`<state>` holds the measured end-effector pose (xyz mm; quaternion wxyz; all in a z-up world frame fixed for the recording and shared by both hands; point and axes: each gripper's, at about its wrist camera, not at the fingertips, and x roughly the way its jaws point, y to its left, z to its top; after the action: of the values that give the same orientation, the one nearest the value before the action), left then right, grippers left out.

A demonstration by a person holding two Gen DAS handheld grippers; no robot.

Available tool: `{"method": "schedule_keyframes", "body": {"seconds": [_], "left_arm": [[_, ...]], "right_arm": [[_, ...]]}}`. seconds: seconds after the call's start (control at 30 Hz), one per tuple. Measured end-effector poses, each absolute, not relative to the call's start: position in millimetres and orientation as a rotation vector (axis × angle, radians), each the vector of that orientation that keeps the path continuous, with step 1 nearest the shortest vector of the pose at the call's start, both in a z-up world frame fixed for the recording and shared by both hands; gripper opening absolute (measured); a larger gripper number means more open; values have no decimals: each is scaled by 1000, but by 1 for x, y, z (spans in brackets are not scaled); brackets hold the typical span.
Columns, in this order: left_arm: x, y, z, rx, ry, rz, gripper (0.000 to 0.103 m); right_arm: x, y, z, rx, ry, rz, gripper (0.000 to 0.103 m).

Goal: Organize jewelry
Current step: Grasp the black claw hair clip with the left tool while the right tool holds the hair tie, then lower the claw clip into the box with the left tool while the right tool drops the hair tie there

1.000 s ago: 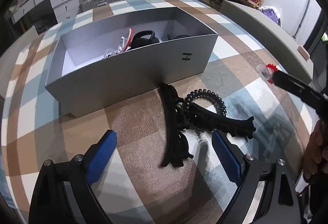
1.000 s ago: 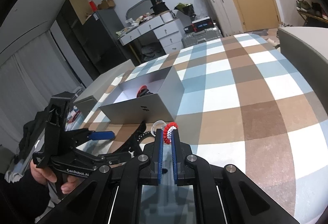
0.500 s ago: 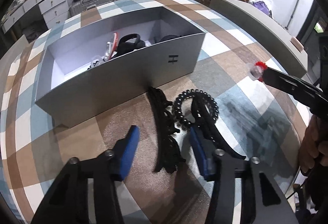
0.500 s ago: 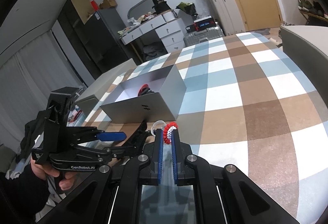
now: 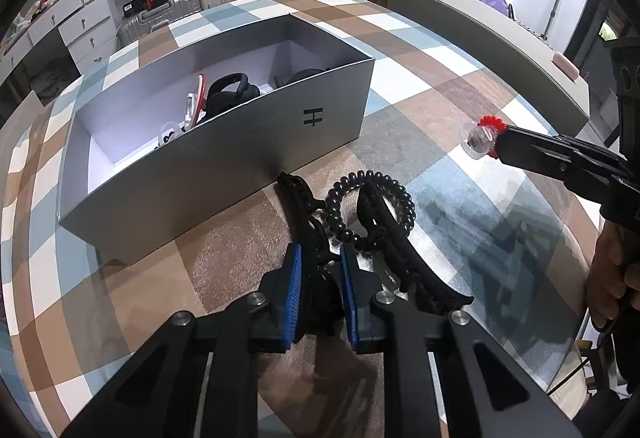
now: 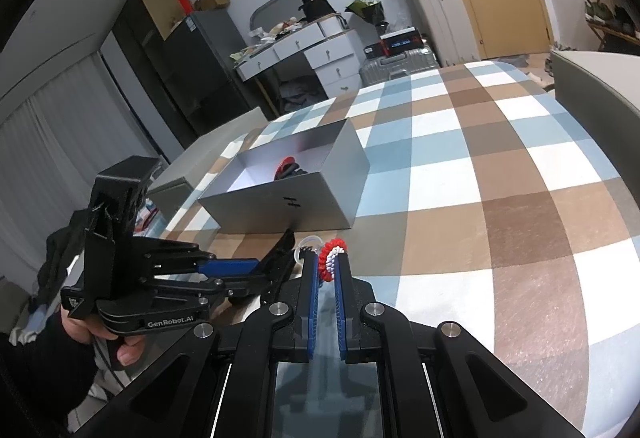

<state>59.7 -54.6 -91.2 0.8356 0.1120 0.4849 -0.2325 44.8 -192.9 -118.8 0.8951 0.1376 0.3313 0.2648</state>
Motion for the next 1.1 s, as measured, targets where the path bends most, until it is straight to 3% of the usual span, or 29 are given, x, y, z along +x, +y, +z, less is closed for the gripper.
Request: {"method": "schedule_keyframes", "body": {"seconds": [0.37,0.7,1.1], "left_arm": [[42,-40,-84,208,1009,-470,14],[18,-15,-43,124,888,-466,14],[50,2,-8,132,748,-470,14]], "right_arm": [[36,-175,-104,265,670,565,7],[32,-152,-84,233,643,613,7],[71,-127,-53,214,597,682,7]]}}
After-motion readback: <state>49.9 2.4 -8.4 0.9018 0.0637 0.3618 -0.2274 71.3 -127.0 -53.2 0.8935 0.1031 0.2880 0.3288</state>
